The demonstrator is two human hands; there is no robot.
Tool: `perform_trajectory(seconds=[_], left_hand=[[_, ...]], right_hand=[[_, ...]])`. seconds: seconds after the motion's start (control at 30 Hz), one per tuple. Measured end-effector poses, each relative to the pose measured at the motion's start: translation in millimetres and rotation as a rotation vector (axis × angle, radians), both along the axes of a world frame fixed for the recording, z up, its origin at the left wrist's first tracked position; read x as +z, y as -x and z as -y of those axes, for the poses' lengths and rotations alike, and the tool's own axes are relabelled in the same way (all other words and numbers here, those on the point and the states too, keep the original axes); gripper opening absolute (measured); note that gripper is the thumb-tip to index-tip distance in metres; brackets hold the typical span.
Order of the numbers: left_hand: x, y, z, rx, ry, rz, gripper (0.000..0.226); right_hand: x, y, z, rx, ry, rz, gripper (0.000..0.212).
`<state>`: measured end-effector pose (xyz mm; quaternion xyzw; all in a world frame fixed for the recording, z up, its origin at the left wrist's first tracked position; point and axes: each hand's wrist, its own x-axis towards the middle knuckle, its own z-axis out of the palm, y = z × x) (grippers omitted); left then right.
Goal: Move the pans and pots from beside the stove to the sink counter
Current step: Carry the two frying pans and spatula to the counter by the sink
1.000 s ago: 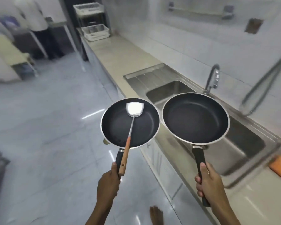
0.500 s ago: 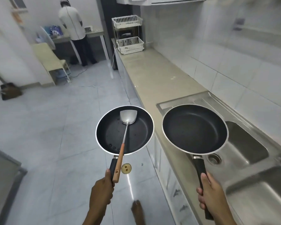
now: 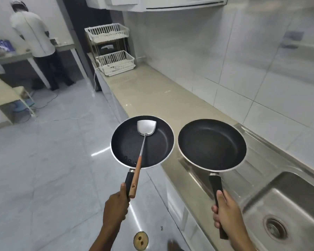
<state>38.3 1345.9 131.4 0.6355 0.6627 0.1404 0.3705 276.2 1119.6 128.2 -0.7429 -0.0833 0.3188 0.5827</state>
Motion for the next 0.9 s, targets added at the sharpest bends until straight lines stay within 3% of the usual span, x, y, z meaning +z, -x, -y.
perform_trajectory(seconds=[0.2, 0.43, 0.9], left_hand=[[-28, -77, -151, -0.098, 0.032, 0.027, 0.075], [-37, -169, -326, -0.260, 0.025, -0.070, 0.077], [-72, -361, -581, -0.775, 0.020, -0.101, 0.078]], right_hand=[[-18, -42, -127, -0.107, -0.015, -0.011, 0.021], [-25, -81, -259, -0.320, 0.039, 0.019, 0.023], [-53, -115, -479, -0.777, 0.097, 0.002, 0.023]])
